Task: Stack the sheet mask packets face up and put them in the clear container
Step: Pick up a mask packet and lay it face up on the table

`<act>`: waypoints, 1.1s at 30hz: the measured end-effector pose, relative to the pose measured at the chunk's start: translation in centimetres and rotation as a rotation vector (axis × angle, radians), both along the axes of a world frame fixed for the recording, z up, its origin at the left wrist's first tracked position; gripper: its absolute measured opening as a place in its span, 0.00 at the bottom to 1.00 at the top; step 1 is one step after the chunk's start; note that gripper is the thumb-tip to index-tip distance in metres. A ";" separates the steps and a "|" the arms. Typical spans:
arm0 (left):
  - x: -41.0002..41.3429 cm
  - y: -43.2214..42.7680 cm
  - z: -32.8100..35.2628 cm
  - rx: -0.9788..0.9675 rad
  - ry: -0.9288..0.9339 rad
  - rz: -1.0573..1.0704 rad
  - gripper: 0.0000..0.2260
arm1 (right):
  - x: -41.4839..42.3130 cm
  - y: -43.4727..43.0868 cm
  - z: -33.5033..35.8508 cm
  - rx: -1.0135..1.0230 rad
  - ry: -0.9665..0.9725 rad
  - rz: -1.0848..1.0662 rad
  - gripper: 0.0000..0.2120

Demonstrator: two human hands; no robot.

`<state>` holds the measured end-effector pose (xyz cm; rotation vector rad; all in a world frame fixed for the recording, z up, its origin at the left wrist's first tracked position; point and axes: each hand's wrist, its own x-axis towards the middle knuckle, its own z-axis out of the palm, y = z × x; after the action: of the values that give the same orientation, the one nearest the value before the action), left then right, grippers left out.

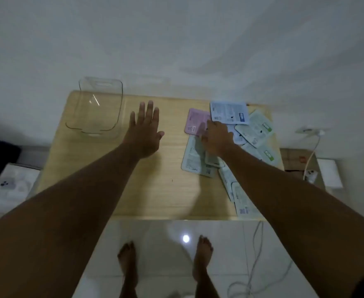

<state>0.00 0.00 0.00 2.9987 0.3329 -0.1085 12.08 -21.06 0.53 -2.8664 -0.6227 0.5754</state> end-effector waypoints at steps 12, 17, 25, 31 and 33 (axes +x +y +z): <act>-0.6 0.3 -5.5 -0.103 0.167 0.083 0.33 | -0.2 -1.7 -4.6 0.154 -0.082 0.163 0.27; -0.8 0.0 -5.7 -0.118 0.198 0.081 0.36 | 0.0 -1.6 -3.3 0.001 -0.186 -0.064 0.32; -1.4 1.0 -7.0 -0.121 0.261 0.107 0.37 | 1.8 0.9 -3.6 0.235 0.114 -0.365 0.29; -1.5 1.4 -6.8 -0.140 0.243 0.104 0.37 | 1.3 1.5 -3.9 0.048 0.128 -0.480 0.43; -1.5 1.3 -6.9 -0.147 0.231 0.097 0.37 | 1.5 1.6 -4.6 0.068 0.138 -0.470 0.42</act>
<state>-1.48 1.34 -6.88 2.8225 0.4710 -0.4508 13.55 -19.45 -4.07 -2.7350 0.0559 0.6459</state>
